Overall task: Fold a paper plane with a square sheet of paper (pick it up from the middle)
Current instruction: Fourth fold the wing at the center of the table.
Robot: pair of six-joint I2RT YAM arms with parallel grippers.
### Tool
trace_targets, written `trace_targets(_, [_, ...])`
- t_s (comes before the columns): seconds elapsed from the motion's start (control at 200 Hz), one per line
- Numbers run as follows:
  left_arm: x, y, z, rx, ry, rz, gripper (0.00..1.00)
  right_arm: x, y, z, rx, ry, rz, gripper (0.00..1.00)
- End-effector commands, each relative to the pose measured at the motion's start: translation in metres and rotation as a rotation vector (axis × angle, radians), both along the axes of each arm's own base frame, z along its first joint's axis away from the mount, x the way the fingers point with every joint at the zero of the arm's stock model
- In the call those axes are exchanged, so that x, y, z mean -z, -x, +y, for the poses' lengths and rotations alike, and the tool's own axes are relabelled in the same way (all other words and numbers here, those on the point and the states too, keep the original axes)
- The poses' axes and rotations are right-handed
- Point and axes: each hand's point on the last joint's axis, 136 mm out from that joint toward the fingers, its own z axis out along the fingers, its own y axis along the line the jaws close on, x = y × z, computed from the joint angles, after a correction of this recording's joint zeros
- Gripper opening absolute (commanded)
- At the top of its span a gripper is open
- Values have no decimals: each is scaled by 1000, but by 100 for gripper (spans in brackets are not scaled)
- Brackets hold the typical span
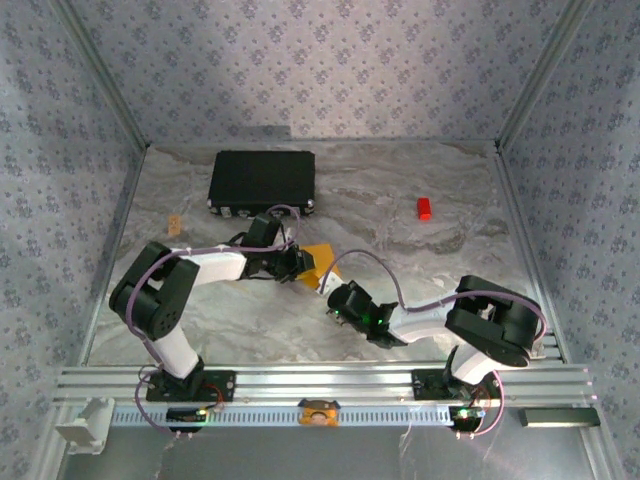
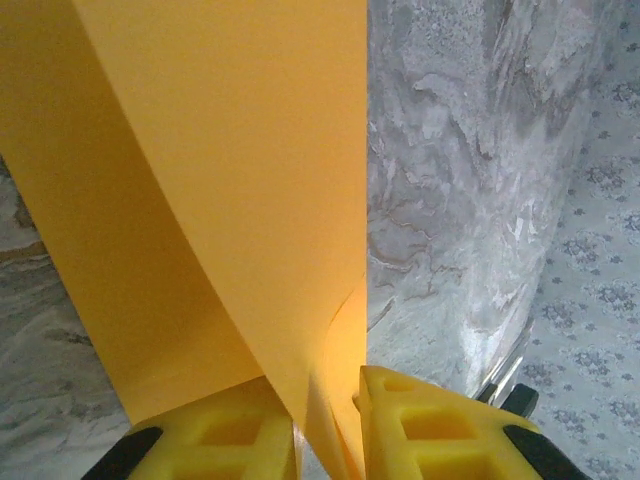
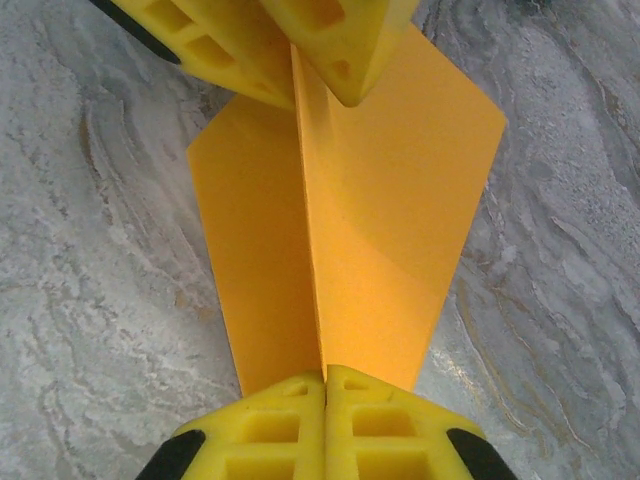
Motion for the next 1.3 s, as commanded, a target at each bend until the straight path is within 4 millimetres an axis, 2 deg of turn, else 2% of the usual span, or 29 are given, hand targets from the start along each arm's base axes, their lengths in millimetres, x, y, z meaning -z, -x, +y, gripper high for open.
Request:
trace_targets(0.0, [-21, -6, -1, 2, -2, -61, 23, -4, -3, 2, 31, -37, 21, 4])
trace_targets(0.06, [-24, -7, 1, -7, -9, -73, 29, -3, -4, 1, 41, -51, 32, 2])
trace_targets(0.18, [-29, -8, 7, -22, -37, -99, 34, -4, -6, 0, 57, -108, 68, 0])
trace_targets(0.35, [-31, -9, 14, -43, -60, -111, 43, -10, -6, 9, 23, -267, 159, 0])
trace_targets(0.445, [-31, -9, 17, -55, -66, -115, 46, -9, -7, 6, 41, -322, 214, 0])
trace_targets(0.6, [-31, -9, 19, -59, -65, -115, 47, -9, -13, 1, 86, -428, 334, 0])
trace_targets(0.784, [-31, -9, 17, -55, -58, -116, 48, -7, -16, 3, 101, -473, 400, 0])
trace_targets(1.054, [-31, -15, 12, -55, -48, -103, 63, 1, -16, 3, 87, -383, 373, 0])
trace_targets(1.294, [-14, -19, 11, -70, -71, -52, 65, -2, -9, 11, 15, -294, 287, 0])
